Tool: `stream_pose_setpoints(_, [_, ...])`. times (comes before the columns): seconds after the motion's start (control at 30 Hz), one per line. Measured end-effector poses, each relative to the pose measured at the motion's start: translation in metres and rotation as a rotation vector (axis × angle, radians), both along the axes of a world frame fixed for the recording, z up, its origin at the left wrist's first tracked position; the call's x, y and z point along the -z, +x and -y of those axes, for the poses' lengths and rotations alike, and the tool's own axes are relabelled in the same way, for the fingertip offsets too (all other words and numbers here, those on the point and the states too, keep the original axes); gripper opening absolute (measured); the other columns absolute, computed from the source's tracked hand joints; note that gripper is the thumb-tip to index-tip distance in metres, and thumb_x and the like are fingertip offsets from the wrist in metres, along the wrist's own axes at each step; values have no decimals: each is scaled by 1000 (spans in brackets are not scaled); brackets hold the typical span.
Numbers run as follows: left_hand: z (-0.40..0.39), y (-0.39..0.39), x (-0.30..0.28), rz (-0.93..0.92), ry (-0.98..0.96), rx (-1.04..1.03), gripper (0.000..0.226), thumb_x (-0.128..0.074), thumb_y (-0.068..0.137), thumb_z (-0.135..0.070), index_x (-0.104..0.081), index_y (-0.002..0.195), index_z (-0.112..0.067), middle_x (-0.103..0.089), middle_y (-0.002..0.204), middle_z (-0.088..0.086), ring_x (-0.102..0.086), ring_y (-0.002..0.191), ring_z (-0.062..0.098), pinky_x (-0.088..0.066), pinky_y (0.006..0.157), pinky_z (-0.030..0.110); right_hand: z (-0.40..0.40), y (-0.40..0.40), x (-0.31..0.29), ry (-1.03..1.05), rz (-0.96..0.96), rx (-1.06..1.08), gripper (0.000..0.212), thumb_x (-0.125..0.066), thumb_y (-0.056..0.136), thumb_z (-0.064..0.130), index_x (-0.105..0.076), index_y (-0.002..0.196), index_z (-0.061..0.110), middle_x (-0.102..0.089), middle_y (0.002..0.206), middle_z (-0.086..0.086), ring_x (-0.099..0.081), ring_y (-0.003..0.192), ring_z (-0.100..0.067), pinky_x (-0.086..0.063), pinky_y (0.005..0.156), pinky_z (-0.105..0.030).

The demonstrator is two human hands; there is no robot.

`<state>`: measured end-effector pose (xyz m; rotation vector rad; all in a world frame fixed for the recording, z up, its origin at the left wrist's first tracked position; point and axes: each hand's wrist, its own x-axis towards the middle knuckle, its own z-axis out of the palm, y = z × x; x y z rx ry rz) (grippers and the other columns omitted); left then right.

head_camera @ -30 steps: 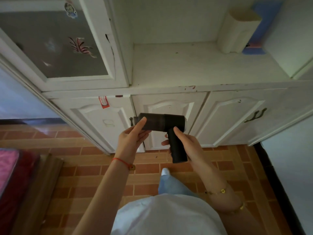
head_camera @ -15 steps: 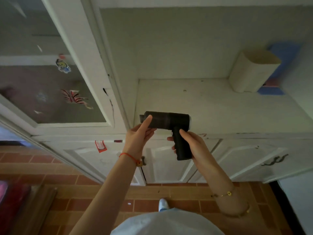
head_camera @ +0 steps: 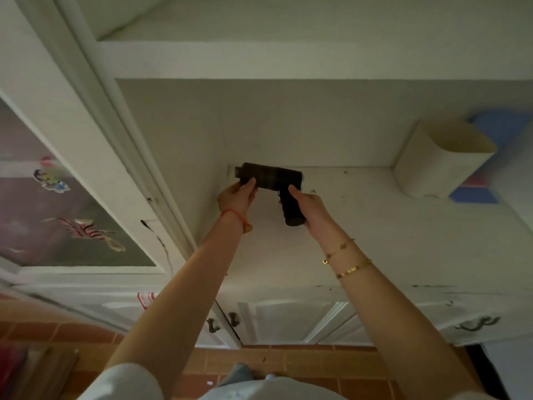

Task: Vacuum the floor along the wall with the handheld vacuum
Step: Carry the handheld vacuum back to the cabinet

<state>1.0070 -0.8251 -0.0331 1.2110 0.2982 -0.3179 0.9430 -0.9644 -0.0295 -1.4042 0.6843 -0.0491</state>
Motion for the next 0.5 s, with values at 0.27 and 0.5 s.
stream_pose_setpoints(0.27, [14, 57, 30, 83, 454, -98, 29, -72, 89, -21, -72, 100, 6, -74, 100, 22, -72, 89, 30, -58, 87, 42, 4, 48, 13, -248, -69, -25, 53, -64, 90, 41, -35, 52, 18, -39, 56, -2, -40, 54, -14, -33, 55, -25])
stream_pose_setpoints(0.5, [18, 67, 37, 159, 761, -23, 39, -61, 96, -29, -70, 108, 7, -71, 110, 21, -67, 104, 33, -51, 84, 35, 7, 66, 19, -447, -69, -25, 61, -66, 90, 39, -30, 46, 16, -32, 48, -1, -32, 45, -12, -24, 40, -18])
